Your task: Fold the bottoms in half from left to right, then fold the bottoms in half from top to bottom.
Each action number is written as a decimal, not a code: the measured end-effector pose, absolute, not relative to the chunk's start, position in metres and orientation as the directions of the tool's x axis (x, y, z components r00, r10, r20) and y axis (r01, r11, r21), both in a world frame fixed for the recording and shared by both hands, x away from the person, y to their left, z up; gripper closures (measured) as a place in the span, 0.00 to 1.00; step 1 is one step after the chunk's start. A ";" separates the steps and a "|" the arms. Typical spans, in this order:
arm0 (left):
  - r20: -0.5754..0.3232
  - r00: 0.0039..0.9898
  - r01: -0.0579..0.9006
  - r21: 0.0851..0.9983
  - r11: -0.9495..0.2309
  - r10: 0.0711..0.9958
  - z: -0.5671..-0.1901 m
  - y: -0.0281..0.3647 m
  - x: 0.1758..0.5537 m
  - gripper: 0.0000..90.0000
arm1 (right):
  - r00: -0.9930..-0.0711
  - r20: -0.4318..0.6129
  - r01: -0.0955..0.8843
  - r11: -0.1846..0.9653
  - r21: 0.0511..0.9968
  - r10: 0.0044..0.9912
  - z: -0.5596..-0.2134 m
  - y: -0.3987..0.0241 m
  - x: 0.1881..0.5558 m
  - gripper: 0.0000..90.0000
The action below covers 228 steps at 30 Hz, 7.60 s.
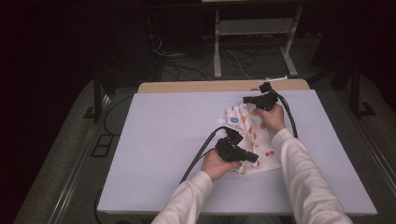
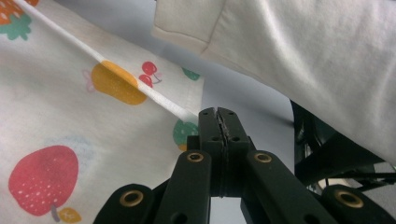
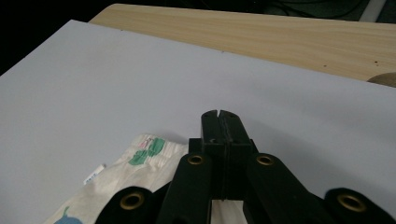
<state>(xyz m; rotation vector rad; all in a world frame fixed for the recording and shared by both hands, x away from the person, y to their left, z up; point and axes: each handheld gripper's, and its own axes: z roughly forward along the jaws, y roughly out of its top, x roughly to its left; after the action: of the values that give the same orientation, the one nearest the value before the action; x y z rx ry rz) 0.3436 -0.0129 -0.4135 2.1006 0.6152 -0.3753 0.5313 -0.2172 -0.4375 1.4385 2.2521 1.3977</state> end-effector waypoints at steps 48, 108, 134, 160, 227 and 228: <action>-0.496 0.826 0.562 0.689 -0.459 0.266 -0.419 -0.087 0.367 1.00 | -0.473 0.368 0.652 0.037 0.757 0.800 -0.406 -0.287 0.463 0.00; -0.363 0.868 0.489 0.739 -0.464 0.338 -0.406 -0.059 0.366 0.01 | -0.496 0.355 0.653 0.070 0.754 0.793 -0.412 -0.289 0.444 0.00; -0.301 0.855 0.480 0.768 -0.424 0.423 -0.403 -0.025 0.388 0.00 | -0.527 0.345 0.634 0.089 0.768 0.777 -0.412 -0.279 0.444 0.00; -0.309 0.785 0.534 0.777 -0.334 0.538 -0.404 0.022 0.425 0.00 | -0.529 0.358 0.642 0.087 0.762 0.769 -0.415 -0.278 0.453 0.00; -0.408 0.645 0.672 0.706 -0.225 0.646 -0.447 0.046 0.500 0.31 | -0.480 0.409 0.723 0.085 0.686 0.776 -0.435 -0.276 0.493 0.26; -0.409 0.648 0.671 0.706 -0.227 0.643 -0.447 0.046 0.500 0.33 | -0.483 0.414 0.725 0.086 0.684 0.772 -0.435 -0.276 0.493 0.28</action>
<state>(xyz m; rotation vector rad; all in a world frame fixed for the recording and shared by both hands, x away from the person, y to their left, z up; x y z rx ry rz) 0.5004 0.0457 -0.4473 1.9286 1.0330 -0.0376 0.4928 -0.2758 -0.4350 1.5693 2.2756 1.3773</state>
